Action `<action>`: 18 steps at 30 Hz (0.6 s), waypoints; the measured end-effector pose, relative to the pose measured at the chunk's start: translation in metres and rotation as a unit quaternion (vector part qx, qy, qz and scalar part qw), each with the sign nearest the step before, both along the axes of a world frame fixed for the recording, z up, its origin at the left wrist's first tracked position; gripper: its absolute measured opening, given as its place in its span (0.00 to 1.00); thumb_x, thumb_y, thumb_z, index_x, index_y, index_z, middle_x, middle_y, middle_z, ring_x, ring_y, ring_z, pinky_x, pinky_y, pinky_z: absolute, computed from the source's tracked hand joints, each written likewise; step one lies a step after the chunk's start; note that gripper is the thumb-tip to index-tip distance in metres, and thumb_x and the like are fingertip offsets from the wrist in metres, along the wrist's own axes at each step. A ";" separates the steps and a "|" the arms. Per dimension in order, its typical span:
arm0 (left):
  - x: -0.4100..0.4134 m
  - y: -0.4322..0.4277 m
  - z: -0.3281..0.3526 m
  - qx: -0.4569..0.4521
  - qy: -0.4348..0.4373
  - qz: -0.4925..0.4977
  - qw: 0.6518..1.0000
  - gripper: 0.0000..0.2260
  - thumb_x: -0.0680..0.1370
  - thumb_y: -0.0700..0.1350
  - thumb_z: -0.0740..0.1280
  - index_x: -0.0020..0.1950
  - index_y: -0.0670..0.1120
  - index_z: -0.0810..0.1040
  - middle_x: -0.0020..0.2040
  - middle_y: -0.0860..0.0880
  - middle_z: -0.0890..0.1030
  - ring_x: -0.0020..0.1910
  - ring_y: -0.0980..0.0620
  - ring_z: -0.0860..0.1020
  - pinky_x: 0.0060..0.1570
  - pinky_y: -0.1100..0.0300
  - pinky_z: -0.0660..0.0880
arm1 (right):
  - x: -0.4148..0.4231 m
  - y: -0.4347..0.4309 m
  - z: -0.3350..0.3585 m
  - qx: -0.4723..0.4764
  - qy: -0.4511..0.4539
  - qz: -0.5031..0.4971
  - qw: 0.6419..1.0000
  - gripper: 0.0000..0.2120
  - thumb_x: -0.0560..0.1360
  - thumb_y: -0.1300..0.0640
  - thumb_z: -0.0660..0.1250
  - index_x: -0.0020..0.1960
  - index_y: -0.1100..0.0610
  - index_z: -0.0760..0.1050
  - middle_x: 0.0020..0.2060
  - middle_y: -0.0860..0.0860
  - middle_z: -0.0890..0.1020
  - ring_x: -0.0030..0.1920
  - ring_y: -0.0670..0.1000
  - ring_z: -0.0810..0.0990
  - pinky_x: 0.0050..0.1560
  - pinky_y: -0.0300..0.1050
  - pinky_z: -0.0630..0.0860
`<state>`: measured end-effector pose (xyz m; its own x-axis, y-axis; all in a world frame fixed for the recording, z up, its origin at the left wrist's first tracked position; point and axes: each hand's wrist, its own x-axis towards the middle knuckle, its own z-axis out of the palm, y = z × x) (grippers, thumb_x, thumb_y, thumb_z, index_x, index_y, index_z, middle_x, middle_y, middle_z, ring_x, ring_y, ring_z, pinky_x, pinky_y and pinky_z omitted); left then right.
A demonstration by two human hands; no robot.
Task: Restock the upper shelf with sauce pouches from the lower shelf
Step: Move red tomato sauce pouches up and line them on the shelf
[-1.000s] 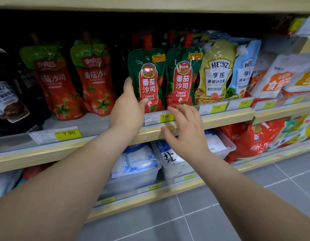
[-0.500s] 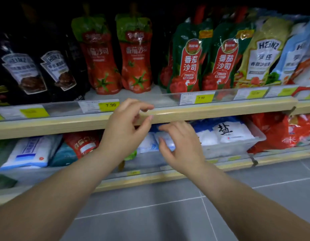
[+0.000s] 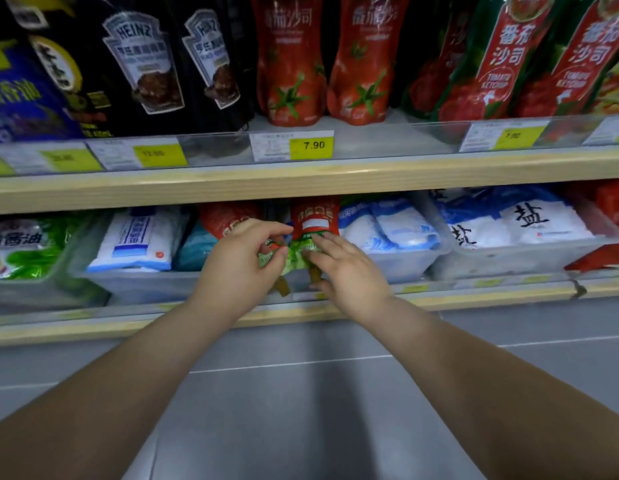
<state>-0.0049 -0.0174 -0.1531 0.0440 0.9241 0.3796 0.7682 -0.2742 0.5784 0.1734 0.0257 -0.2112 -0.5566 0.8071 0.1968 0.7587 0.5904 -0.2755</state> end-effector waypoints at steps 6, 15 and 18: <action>-0.004 0.001 -0.001 -0.037 0.007 -0.032 0.999 0.21 0.69 0.42 0.74 0.61 0.49 0.78 0.54 0.50 0.79 0.48 0.53 0.77 0.52 0.60 0.73 | 0.011 -0.011 0.012 0.088 0.084 0.000 0.993 0.13 0.67 0.65 0.74 0.52 0.64 0.81 0.55 0.62 0.81 0.57 0.63 0.79 0.60 0.60 0.73; 0.035 0.009 0.009 0.012 -0.006 -0.032 0.999 0.18 0.70 0.41 0.73 0.60 0.47 0.80 0.54 0.47 0.82 0.53 0.49 0.79 0.52 0.62 0.71 | 0.022 -0.027 0.069 0.102 0.175 0.005 0.979 0.10 0.74 0.58 0.67 0.53 0.63 0.78 0.47 0.56 0.82 0.49 0.59 0.77 0.52 0.51 0.73; 0.047 0.011 0.019 0.056 -0.008 -0.012 0.998 0.13 0.72 0.38 0.70 0.57 0.45 0.82 0.51 0.43 0.84 0.50 0.44 0.81 0.51 0.55 0.75 | 0.024 -0.026 0.079 0.095 0.228 -0.009 0.969 0.11 0.74 0.59 0.67 0.55 0.60 0.78 0.48 0.54 0.82 0.50 0.57 0.77 0.53 0.46 0.71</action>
<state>0.0424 -0.0064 -0.1338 0.0588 0.8750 0.4806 0.7518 -0.3555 0.5553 0.1977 -0.0006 -0.1320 -0.3627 0.7415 0.5645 0.5952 0.6504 -0.4719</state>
